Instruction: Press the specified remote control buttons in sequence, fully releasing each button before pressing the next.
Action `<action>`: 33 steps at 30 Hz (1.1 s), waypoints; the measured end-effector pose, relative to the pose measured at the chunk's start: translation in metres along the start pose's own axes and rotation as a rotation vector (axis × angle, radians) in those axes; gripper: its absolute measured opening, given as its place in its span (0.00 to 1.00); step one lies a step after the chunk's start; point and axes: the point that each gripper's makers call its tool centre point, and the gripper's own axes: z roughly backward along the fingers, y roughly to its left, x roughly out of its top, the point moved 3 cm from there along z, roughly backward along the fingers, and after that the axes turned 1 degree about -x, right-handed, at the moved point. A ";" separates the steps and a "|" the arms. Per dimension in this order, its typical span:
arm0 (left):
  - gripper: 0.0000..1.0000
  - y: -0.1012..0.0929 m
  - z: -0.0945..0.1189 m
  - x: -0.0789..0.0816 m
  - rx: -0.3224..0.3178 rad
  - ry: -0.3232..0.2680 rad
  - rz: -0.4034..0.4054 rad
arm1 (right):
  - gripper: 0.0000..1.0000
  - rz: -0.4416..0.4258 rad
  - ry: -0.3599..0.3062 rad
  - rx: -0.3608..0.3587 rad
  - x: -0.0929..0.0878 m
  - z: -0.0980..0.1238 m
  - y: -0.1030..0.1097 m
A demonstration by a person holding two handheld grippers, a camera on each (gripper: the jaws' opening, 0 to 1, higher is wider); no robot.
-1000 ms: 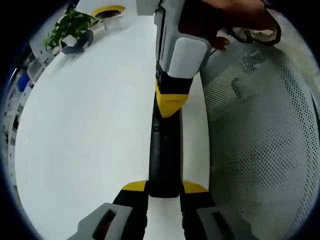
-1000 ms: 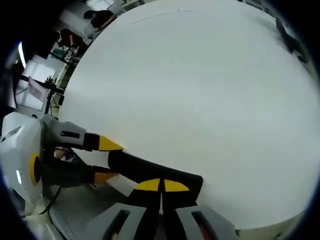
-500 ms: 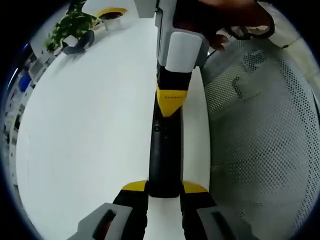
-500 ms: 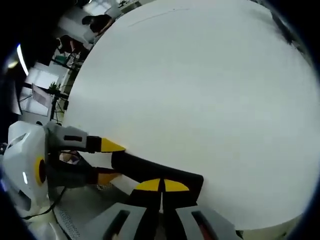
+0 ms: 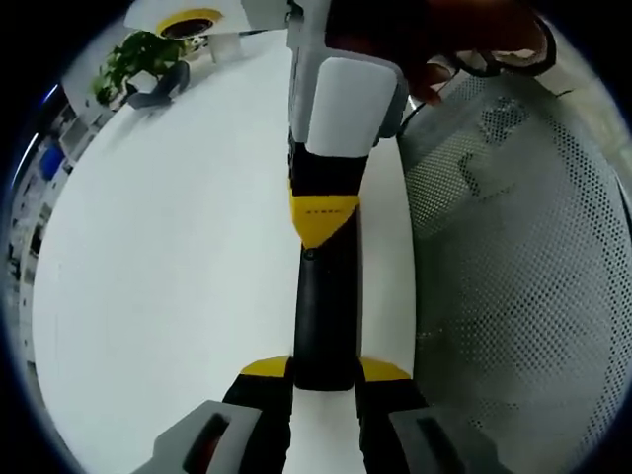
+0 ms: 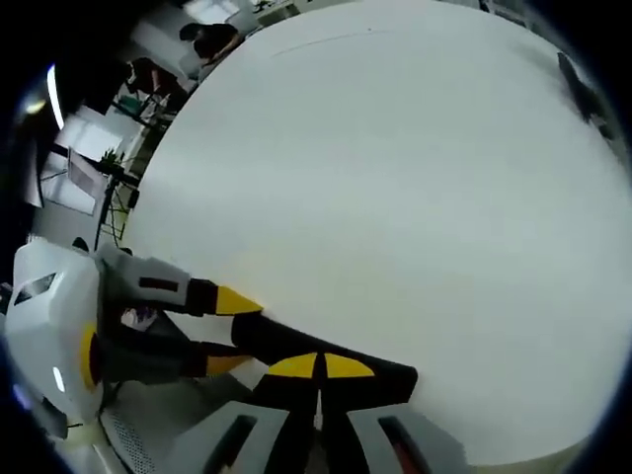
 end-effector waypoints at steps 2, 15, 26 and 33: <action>0.22 0.000 0.000 0.000 0.000 0.001 0.002 | 0.00 -0.005 0.004 0.019 0.001 -0.002 0.003; 0.22 0.002 0.000 0.001 -0.005 -0.010 0.020 | 0.00 -0.023 0.028 -0.001 0.002 -0.009 0.001; 0.22 0.002 0.000 0.001 -0.015 -0.017 0.030 | 0.00 -0.032 0.015 -0.031 0.004 -0.011 0.001; 0.22 0.001 0.000 0.001 -0.010 -0.016 0.031 | 0.00 -0.044 0.012 -0.008 0.003 -0.010 0.000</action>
